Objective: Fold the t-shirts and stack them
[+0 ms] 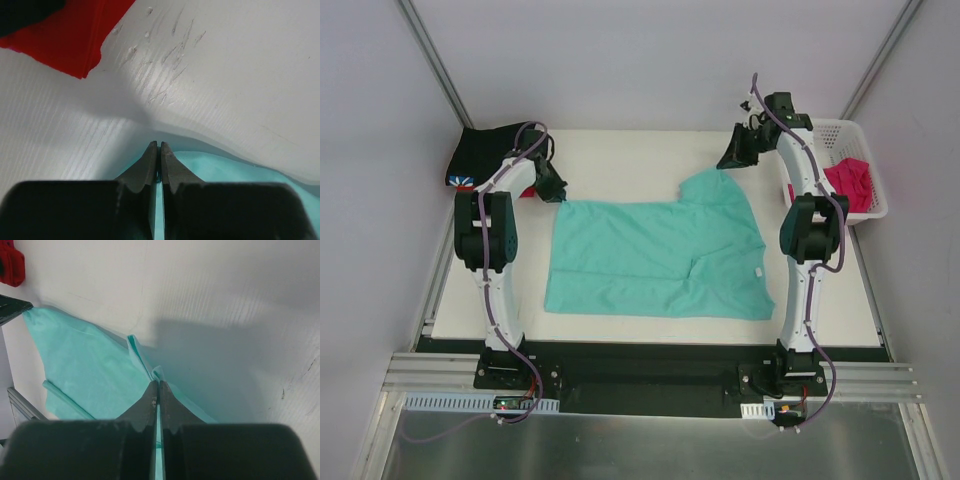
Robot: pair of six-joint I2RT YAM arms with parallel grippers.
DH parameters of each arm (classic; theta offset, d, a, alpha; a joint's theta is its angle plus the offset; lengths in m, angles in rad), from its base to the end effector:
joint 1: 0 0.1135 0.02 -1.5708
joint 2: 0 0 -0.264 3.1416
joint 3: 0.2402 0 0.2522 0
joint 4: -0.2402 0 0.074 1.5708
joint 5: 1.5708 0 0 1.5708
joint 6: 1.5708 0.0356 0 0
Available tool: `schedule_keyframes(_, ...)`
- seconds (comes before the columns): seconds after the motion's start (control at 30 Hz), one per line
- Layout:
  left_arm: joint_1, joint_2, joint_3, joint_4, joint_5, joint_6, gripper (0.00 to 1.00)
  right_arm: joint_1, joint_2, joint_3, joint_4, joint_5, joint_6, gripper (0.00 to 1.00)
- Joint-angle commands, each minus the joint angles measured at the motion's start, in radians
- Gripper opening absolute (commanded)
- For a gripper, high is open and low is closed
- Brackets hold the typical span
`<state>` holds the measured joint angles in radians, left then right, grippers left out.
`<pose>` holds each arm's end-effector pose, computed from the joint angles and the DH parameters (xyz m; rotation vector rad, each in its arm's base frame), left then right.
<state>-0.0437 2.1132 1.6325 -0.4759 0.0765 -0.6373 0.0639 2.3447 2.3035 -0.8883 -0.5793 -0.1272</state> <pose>0.4638 -0.0230 0.1901 -0.7200 2.4606 -0.3640 0.5115 0.0523 0.2690 -0.4658 2.3681 0.6902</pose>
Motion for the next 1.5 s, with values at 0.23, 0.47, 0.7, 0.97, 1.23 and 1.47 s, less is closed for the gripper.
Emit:
schedule_keyframes(0.23,0.011,-0.067,0.049,-0.015,0.013,0.047,0.00,-0.026,-0.094,0.016,0.095,-0.083,0.052,0.01)
schedule_keyframes(0.47,0.013,-0.160,0.009,-0.029,0.035,0.056,0.00,-0.022,-0.185,-0.053,0.101,-0.109,0.063,0.01)
schedule_keyframes(0.7,0.013,-0.303,-0.092,-0.027,0.040,0.057,0.00,-0.016,-0.332,-0.209,0.123,-0.120,0.069,0.01)
schedule_keyframes(0.97,0.013,-0.430,-0.224,-0.026,0.023,0.073,0.00,0.001,-0.488,-0.409,0.112,-0.125,0.049,0.01)
schedule_keyframes(1.23,0.013,-0.492,-0.315,-0.023,0.020,0.065,0.00,0.007,-0.705,-0.699,0.114,-0.053,0.028,0.01)
schedule_keyframes(1.47,0.011,-0.515,-0.349,-0.012,0.029,0.053,0.00,0.007,-0.788,-0.768,0.055,0.025,0.000,0.01)
